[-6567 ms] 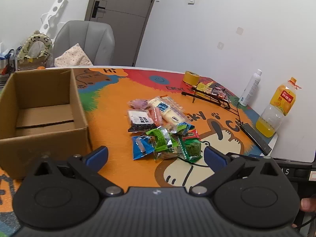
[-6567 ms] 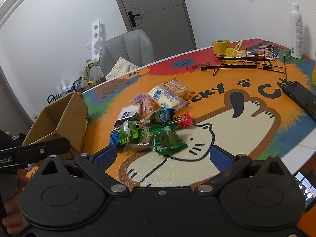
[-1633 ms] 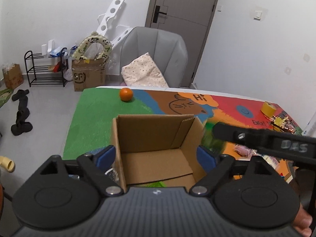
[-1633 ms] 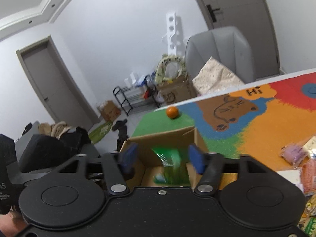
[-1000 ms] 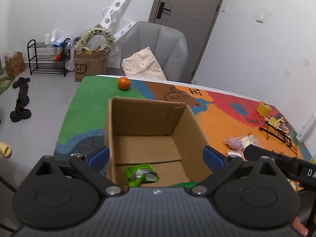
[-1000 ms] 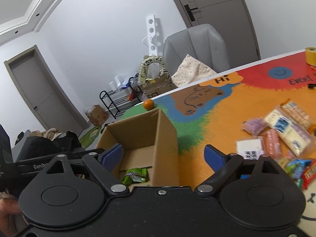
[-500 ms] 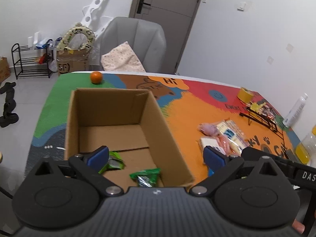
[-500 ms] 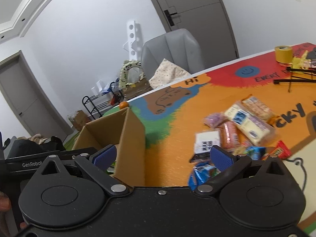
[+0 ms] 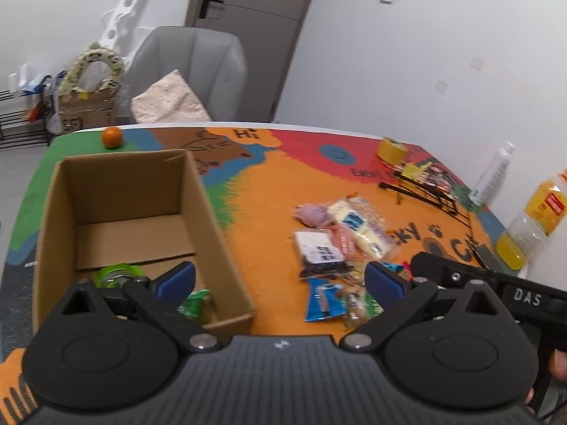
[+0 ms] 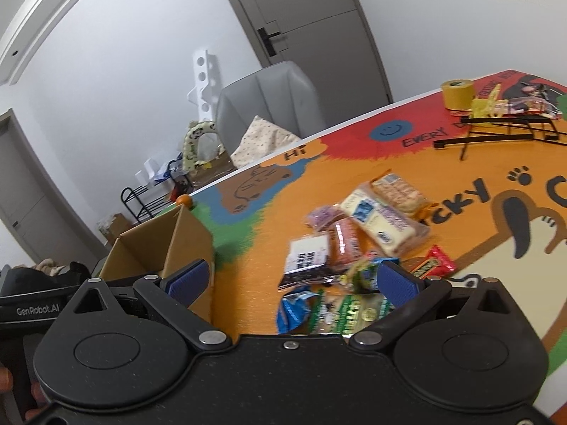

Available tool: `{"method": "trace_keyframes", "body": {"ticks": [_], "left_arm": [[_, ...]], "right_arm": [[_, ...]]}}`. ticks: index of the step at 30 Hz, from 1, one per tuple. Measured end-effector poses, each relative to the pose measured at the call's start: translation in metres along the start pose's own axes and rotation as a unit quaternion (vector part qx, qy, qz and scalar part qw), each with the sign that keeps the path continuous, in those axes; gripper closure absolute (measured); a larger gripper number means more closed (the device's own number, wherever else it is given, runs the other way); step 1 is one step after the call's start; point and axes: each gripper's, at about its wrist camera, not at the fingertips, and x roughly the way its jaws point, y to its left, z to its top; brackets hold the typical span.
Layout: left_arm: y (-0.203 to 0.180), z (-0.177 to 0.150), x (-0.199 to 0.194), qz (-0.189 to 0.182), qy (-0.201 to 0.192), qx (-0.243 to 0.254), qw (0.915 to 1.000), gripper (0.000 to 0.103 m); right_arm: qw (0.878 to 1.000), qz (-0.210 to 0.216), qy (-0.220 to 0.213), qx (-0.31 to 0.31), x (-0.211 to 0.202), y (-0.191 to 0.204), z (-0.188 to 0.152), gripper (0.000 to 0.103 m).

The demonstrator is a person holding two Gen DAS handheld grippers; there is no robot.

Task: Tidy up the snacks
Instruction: 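Move both tools back over the snack pile toward blue and red packs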

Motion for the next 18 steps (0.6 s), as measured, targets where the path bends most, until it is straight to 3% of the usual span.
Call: {"method": "trace_keyframes", "body": {"ticks": [14, 18], "left_arm": [[-0.042, -0.008, 0.034, -0.045, 0.013, 0.007, 0.9989, 0.002], [-0.049, -0.012, 0.046, -0.055, 0.018, 0.001, 0.9983, 0.003]], "right_arm": [[0.999, -0.035, -0.004, 0.027, -0.004, -0.039, -0.004, 0.001], [0.998, -0.037, 0.001, 0.044, -0.004, -0.054, -0.006, 0.012]]}}
